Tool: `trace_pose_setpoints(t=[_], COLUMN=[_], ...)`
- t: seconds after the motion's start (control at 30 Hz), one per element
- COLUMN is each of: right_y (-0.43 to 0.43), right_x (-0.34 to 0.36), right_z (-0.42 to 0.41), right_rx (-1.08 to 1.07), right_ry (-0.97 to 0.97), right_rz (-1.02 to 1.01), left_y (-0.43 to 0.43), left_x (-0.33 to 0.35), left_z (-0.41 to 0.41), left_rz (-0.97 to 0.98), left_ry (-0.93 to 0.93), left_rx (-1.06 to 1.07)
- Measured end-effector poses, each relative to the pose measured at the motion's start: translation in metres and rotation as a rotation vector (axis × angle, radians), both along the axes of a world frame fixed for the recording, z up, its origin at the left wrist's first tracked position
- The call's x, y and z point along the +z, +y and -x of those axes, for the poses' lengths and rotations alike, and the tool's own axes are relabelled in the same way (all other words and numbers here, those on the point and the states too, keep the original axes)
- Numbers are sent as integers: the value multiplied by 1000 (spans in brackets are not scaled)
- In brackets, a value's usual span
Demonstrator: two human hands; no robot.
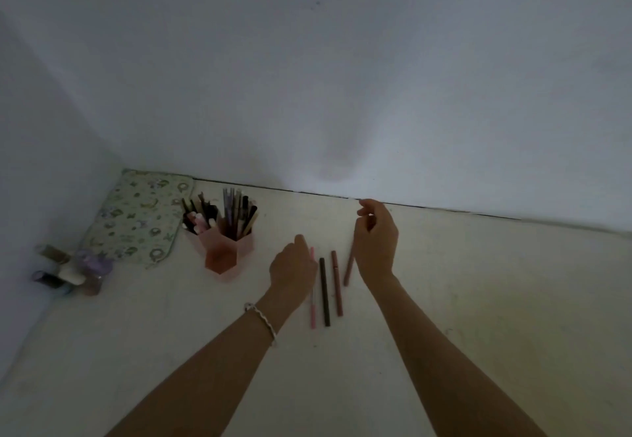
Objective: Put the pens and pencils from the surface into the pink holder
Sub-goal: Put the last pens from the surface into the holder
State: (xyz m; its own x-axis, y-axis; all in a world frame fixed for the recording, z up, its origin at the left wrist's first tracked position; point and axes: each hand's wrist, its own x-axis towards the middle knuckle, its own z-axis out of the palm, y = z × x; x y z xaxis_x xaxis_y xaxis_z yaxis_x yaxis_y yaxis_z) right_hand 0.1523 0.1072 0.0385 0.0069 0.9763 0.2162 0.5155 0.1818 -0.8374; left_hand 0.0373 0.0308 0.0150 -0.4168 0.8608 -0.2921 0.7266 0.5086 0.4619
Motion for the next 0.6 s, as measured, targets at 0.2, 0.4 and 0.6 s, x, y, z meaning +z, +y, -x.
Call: trace_pose_setpoints(t=[0.2,0.4,0.6], right_y=[0,7,8], right_x=[-15,-33,-56], right_z=[-37,-43,-21], right_rx=[-30,-66,104], right_ry=[-54,-123,-461], right_rz=[24,169,442], left_y=[5,31,41], left_x=[-29,10,63], left_z=[-18,2,13], left_rz=[95,-226,-494], left_ry=[69,-91,-78], left_rx=[-25,-16,-39])
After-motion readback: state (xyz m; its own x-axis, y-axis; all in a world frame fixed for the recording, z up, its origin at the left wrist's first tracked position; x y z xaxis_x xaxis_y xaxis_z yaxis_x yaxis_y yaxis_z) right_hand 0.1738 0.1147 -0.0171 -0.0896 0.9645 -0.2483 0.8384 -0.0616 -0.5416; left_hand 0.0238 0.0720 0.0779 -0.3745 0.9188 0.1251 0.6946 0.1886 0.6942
